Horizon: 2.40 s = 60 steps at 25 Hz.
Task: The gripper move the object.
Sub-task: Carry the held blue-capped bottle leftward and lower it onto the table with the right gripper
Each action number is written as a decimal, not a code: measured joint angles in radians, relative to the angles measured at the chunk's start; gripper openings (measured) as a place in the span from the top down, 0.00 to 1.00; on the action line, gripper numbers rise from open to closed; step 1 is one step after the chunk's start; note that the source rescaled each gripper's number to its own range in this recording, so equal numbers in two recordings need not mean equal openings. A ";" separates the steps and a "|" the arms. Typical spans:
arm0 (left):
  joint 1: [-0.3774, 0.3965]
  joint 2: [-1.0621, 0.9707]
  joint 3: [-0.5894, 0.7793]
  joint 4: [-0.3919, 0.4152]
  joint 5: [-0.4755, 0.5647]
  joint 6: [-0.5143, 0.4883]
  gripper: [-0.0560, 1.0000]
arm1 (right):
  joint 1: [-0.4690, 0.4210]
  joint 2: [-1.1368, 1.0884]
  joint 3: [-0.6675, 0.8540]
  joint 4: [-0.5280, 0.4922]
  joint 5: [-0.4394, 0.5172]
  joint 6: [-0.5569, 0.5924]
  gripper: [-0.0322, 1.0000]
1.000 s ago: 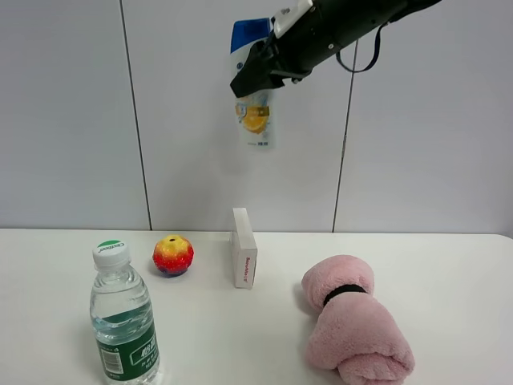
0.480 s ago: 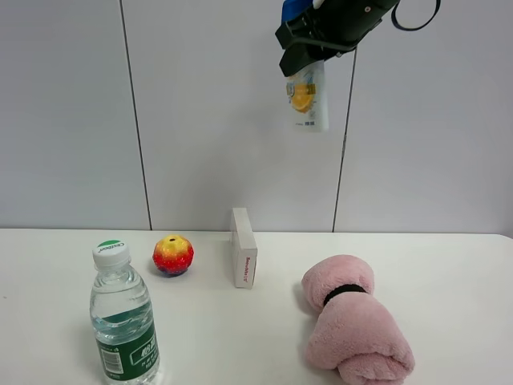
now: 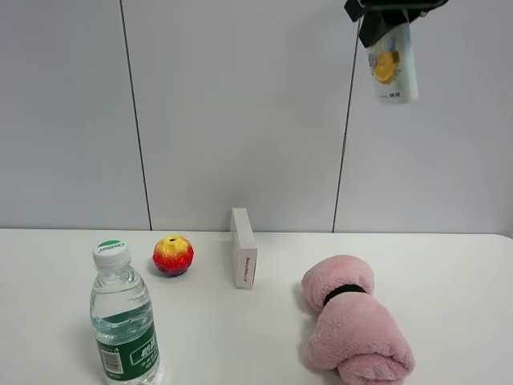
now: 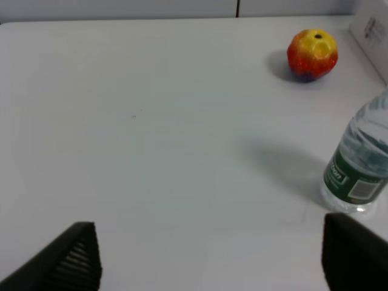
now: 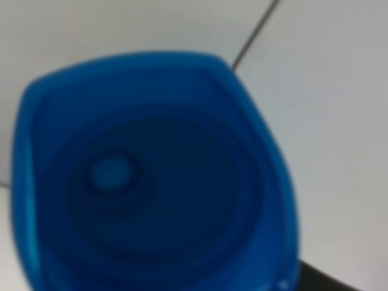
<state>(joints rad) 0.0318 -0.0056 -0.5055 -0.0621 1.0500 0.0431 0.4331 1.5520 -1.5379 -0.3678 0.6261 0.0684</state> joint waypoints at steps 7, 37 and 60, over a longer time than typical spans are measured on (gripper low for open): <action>0.000 0.000 0.000 0.000 0.000 0.000 0.00 | -0.123 -0.087 0.460 -0.004 -0.517 0.231 0.97; 0.000 0.000 0.000 0.000 0.000 0.000 0.00 | -0.167 0.470 0.526 0.329 -1.212 -0.114 0.97; 0.000 0.000 0.000 0.000 0.000 0.000 0.00 | -0.151 0.586 0.481 0.292 -1.293 0.020 0.97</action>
<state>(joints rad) 0.0318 -0.0056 -0.5055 -0.0621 1.0500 0.0431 0.2824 2.1383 -1.0565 -0.0753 -0.6669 0.0879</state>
